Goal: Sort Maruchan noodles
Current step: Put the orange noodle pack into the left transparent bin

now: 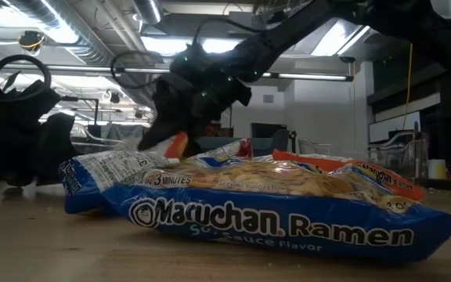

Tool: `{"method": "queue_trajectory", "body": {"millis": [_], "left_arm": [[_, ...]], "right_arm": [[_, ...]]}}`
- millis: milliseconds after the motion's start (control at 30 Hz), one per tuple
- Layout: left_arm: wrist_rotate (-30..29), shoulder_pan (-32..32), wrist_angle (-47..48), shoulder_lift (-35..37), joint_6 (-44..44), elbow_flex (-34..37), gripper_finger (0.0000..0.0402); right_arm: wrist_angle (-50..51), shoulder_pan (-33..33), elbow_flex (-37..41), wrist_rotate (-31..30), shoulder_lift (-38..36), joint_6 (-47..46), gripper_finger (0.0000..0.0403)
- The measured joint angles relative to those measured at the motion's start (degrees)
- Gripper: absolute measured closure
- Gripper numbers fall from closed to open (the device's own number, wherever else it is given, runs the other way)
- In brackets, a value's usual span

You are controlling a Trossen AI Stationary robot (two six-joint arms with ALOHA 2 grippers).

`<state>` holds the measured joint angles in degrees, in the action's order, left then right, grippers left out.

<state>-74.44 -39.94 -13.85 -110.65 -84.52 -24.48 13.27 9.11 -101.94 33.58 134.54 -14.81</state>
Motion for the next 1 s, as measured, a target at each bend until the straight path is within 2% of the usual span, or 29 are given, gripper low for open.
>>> {"method": "queue_trajectory", "body": {"millis": [267,600,733,867,1000], "left_arm": [[5.85,0.22,-0.43,6.88,7.10,-1.30,0.0401],[6.32,0.11,2.03,21.26,22.07,-1.30,0.0402],[8.51,-0.11,3.37,27.23,27.59,-1.30,0.0402],[10.17,-0.28,5.48,32.60,29.69,-1.30,0.0402],[9.15,-1.13,5.66,38.41,32.38,-1.30,0.0402]], "right_arm": [[5.05,-0.51,-4.14,-0.87,0.20,0.29,0.0307],[4.78,-0.36,-4.32,-2.62,0.18,0.19,0.0308],[4.60,-0.26,-4.32,-2.79,0.20,-0.17,0.0308],[4.11,-0.24,-4.32,-4.16,0.20,-0.40,0.0308],[2.23,0.16,-4.87,-5.55,0.20,-2.16,0.0308]]}}
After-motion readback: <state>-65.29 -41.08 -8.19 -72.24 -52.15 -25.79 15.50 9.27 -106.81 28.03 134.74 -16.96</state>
